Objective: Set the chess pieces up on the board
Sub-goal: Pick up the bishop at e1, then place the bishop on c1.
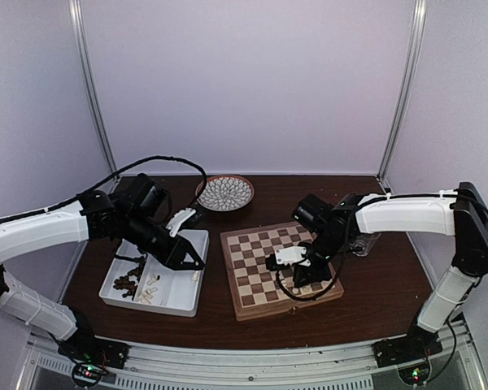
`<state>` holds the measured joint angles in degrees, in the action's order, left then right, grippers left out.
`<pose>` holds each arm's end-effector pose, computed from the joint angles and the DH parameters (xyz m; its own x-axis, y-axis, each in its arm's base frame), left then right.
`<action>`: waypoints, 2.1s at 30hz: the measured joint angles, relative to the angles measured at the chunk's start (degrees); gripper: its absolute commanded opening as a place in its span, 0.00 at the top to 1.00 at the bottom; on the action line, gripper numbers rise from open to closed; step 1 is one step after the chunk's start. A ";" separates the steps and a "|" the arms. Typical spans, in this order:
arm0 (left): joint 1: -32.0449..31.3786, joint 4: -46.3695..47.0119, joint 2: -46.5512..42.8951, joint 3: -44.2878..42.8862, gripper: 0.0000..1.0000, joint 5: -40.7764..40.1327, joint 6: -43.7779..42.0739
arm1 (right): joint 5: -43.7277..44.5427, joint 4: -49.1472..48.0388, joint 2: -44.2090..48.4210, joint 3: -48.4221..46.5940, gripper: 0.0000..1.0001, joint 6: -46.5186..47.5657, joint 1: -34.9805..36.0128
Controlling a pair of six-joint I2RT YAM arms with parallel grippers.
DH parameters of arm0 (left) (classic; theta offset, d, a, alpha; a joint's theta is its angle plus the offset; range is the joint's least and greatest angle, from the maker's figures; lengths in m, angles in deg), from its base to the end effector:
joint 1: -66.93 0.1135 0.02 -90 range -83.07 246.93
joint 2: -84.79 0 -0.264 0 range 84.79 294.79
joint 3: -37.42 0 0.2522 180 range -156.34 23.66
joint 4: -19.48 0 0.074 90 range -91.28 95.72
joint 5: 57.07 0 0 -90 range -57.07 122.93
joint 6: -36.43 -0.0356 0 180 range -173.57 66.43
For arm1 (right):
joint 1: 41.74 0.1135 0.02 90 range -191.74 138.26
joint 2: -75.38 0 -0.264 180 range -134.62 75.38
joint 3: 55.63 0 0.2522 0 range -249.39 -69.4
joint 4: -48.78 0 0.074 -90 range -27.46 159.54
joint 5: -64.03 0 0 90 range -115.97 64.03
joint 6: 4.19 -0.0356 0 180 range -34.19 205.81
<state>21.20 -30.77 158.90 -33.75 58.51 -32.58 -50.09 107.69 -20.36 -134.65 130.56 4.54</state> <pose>0.1727 -0.1992 0.2695 -0.8178 0.3761 -0.4356 0.5714 0.6202 -0.5374 0.2068 0.2373 0.2005 0.0383 -0.8897 -0.4549 -0.9896 -0.0970 0.1064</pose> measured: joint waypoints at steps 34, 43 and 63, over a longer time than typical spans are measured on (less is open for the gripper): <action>0.00 -0.04 -2.14 0.33 1.00 -0.39 0.11 | 1.55 8.35 -2.62 -18.23 0.94 -1.68 7.76; 0.00 -0.04 -2.43 0.33 1.00 -0.68 0.13 | 2.84 8.68 -7.23 -19.67 0.94 -2.75 10.62; 0.00 -0.04 -2.45 0.96 1.00 -1.01 0.13 | 6.21 8.11 -11.32 -19.45 0.93 -4.07 11.04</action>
<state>21.20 -30.82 156.45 -32.79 57.51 -32.45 -43.88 115.80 -31.68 -154.10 126.50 15.58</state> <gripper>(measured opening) 0.151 0.121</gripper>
